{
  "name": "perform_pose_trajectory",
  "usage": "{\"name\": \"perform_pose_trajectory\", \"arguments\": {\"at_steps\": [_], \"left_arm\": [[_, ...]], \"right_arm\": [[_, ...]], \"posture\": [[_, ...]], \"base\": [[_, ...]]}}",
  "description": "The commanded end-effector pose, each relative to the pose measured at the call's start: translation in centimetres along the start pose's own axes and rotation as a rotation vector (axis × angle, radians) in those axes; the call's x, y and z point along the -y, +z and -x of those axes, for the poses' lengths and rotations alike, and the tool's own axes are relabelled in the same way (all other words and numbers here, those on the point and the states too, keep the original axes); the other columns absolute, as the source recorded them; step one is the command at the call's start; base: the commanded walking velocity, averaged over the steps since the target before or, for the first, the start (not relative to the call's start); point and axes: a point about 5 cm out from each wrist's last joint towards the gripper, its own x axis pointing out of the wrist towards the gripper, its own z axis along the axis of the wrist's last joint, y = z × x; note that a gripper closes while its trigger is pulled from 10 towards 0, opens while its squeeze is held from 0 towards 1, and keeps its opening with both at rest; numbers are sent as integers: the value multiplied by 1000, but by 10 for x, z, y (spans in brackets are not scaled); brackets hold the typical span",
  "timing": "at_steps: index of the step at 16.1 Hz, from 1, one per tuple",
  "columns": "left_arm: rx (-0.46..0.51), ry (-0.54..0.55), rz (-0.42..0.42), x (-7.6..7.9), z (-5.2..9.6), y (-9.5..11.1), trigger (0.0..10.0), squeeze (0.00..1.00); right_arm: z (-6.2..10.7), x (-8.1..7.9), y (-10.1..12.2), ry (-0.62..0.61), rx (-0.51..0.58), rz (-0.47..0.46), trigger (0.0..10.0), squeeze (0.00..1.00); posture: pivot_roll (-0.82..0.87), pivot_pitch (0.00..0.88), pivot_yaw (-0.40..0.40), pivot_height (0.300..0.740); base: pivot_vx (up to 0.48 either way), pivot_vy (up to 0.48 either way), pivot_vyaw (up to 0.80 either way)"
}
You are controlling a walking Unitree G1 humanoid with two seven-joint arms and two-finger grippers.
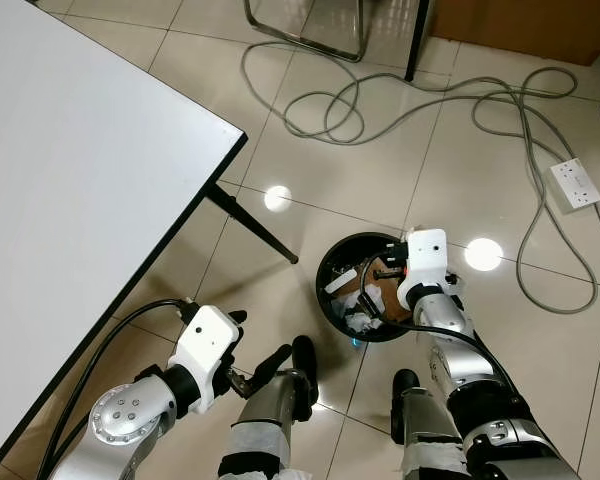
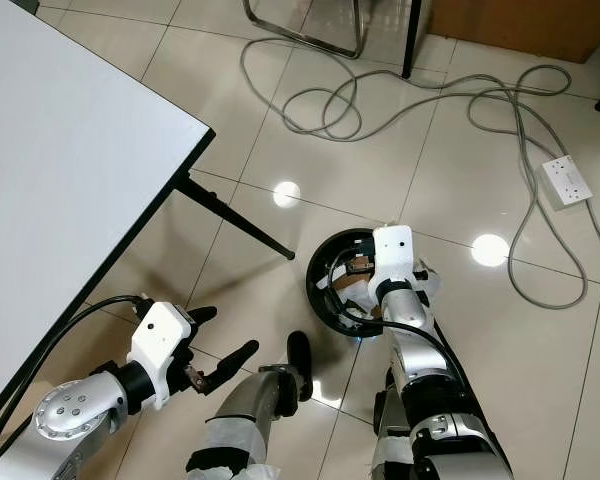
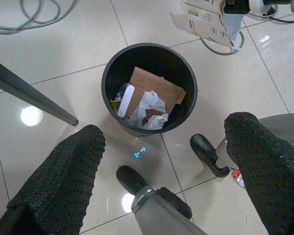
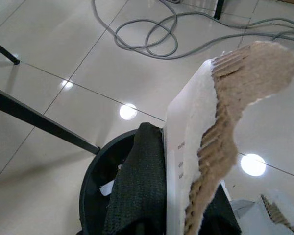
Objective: Picking trash to rubbish bin
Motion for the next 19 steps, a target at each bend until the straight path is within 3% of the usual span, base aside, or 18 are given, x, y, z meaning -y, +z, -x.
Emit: {"name": "perform_pose_trajectory", "arguments": {"at_steps": [1, 12, 13, 19], "left_arm": [[-35, -3, 18, 3, 5, -8, 10000, 0], [-35, -8, 24, 5, 4, -7, 10000, 0], [-13, -86, 66, 25, -15, -5, 10000, 0], [-13, -75, 64, 22, -17, -5, 10000, 0]], "right_arm": [[6, -5, -15, 18, -43, -15, 10000, 0], [3, -6, -14, 21, -35, -14, 10000, 0], [-5, -15, -7, 57, -3, -25, 10000, 0], [-5, -15, -13, 64, -21, -14, 10000, 0]], "posture": [[183, 523, 232, 740], [183, 523, 232, 740], [172, 532, 234, 740], [168, 523, 230, 740]], "base": [[0, 0, 0], [0, 0, 0], [0, 0, 0], [0, 0, 0]]}}
